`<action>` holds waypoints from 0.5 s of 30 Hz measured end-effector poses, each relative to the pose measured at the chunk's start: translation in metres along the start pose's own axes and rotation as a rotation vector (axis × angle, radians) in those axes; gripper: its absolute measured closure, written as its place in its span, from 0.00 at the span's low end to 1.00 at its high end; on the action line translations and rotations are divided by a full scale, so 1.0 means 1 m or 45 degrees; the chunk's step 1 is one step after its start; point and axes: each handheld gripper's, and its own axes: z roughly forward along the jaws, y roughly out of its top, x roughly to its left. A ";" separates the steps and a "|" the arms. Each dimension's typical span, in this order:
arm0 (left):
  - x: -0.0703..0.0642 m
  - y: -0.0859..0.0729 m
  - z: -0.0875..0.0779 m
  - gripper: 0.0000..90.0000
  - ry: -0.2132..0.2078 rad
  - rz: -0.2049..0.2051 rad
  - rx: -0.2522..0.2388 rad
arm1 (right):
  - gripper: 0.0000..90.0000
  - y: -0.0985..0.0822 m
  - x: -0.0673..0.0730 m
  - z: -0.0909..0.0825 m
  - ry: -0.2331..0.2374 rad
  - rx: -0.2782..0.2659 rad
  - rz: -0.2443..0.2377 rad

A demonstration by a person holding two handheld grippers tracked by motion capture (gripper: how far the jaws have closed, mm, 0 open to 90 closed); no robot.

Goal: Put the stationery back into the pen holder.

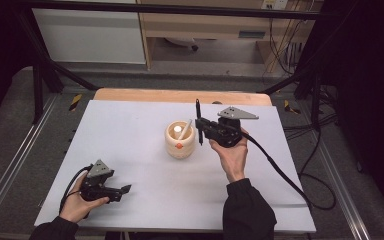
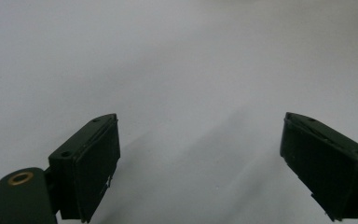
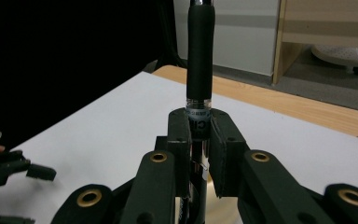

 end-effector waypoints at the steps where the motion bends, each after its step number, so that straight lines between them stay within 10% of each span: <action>1: 0.000 0.000 0.000 0.13 -0.001 -0.002 0.001 | 0.89 0.002 0.000 0.003 -0.001 -0.008 0.003; 15: 0.001 -0.001 0.000 0.13 -0.008 -0.003 0.000 | 0.89 0.009 -0.003 0.041 -0.026 -0.060 0.024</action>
